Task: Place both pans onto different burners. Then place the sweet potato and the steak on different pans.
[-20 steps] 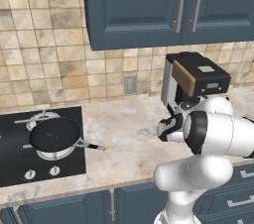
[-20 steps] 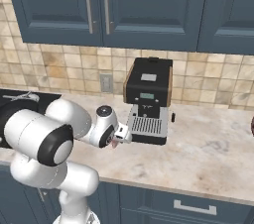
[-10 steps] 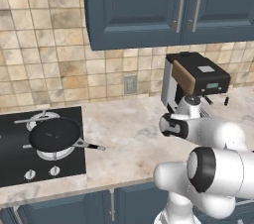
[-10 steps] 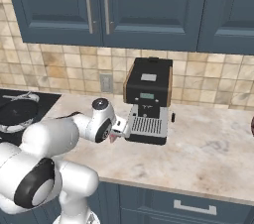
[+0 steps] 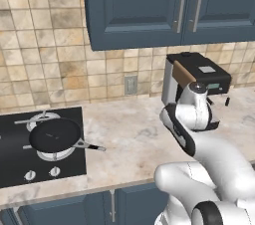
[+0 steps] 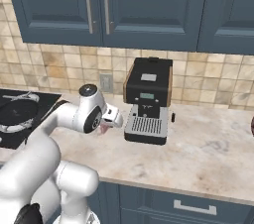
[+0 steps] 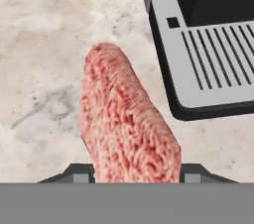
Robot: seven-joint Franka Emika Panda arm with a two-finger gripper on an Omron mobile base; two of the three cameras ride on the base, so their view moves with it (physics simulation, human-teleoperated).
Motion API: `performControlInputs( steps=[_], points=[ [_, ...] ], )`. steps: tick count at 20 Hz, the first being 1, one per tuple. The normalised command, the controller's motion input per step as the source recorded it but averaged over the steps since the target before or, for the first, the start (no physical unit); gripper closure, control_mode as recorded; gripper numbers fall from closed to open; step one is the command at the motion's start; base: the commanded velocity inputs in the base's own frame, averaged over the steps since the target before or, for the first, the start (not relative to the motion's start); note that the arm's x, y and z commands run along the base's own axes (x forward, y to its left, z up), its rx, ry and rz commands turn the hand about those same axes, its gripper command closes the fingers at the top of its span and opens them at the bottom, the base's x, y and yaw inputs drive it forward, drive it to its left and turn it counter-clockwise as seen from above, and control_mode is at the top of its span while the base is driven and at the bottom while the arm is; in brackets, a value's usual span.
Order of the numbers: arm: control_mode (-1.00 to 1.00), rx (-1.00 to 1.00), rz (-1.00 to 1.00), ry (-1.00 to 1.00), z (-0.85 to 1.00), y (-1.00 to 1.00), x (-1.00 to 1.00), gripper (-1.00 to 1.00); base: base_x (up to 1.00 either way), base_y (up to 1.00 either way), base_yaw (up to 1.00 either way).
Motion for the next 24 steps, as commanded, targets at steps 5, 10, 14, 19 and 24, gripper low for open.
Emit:
performControlInputs(
  steps=[5,10,14,19,24],
  points=[
    [-1.00,0.00,0.02,0.00,0.47,0.12,-0.64,1.00,0.00,0.00,0.00],
    [-1.00,0.00,0.00,0.00,0.26,0.19,-0.63,1.00,0.00,0.00,0.00],
    [-1.00,0.00,0.00,0.00,0.26,0.21,-0.72,1.00,0.00,0.00,0.00],
    [-1.00,0.00,0.03,0.00,0.28,0.25,-0.68,1.00,0.00,0.00,0.00],
    [1.00,0.00,0.01,0.00,0.03,0.08,-0.14,1.00,-0.62,0.62,0.03]
  ],
)
